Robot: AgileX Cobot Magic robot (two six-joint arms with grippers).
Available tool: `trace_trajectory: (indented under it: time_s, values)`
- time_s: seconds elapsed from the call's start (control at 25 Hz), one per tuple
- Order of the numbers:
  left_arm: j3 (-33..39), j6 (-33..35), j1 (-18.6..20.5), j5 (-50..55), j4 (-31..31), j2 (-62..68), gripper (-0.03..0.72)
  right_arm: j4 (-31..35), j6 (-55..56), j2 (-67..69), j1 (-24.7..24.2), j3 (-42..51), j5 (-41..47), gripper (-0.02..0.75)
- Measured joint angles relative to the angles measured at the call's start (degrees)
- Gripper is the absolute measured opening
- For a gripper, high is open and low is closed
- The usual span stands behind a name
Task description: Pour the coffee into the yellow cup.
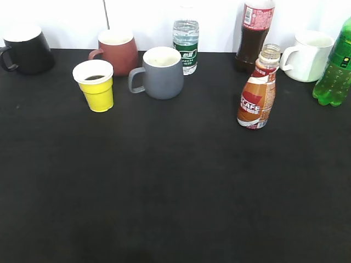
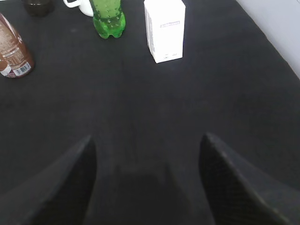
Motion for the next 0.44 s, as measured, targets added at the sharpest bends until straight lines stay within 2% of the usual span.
trace_trajectory:
  time_s: [0.44]
  values:
    - [0.0, 0.0, 0.01, 0.0, 0.0, 0.0, 0.435, 0.0, 0.0, 0.0, 0.0, 0.0, 0.0, 0.536]
